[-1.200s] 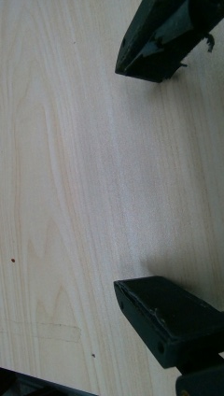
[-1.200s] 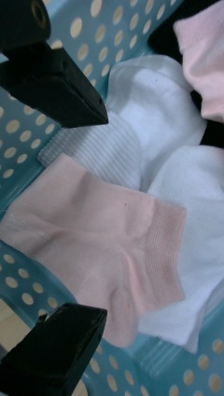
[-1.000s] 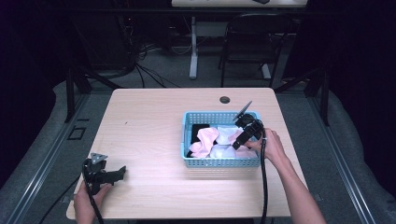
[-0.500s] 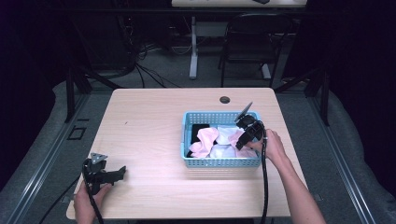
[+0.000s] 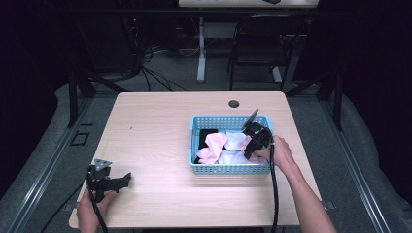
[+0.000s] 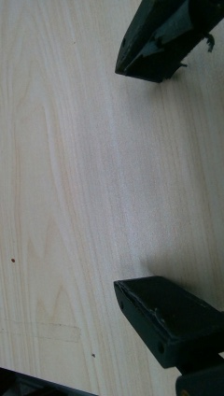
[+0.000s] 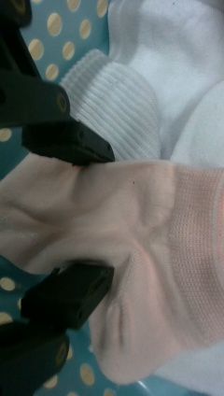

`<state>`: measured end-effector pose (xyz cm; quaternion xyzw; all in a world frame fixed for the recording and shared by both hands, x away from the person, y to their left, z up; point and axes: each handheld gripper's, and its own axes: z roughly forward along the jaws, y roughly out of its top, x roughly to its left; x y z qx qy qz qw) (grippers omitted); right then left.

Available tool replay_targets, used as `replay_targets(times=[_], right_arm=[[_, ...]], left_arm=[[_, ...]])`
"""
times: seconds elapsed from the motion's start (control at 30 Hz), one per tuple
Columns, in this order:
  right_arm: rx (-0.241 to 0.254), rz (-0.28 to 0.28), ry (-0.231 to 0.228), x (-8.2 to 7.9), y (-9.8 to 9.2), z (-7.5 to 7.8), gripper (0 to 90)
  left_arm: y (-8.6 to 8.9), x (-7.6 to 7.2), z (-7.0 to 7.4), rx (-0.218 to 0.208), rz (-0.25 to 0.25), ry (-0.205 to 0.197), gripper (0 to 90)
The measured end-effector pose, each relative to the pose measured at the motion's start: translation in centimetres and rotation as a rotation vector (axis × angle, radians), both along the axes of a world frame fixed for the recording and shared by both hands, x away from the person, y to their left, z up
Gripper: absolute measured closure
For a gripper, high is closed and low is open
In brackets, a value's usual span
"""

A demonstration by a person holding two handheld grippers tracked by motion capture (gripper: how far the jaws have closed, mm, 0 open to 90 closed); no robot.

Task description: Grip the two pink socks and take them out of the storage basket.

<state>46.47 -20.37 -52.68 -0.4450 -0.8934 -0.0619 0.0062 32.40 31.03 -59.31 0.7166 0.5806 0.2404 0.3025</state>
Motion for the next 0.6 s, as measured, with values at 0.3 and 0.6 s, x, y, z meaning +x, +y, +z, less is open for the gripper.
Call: replay_targets(times=[0.3,0.6], right_arm=[[0.042,-0.038,-0.013,-0.2,-0.6,-0.1,71.7],[0.059,-0.019,-0.024,-0.6,-1.4,1.1,80.2]], left_arm=[[0.0,0.0,0.0,0.0,0.0,0.0,0.5],[0.0,0.0,0.0,0.0,0.0,0.0,0.4]])
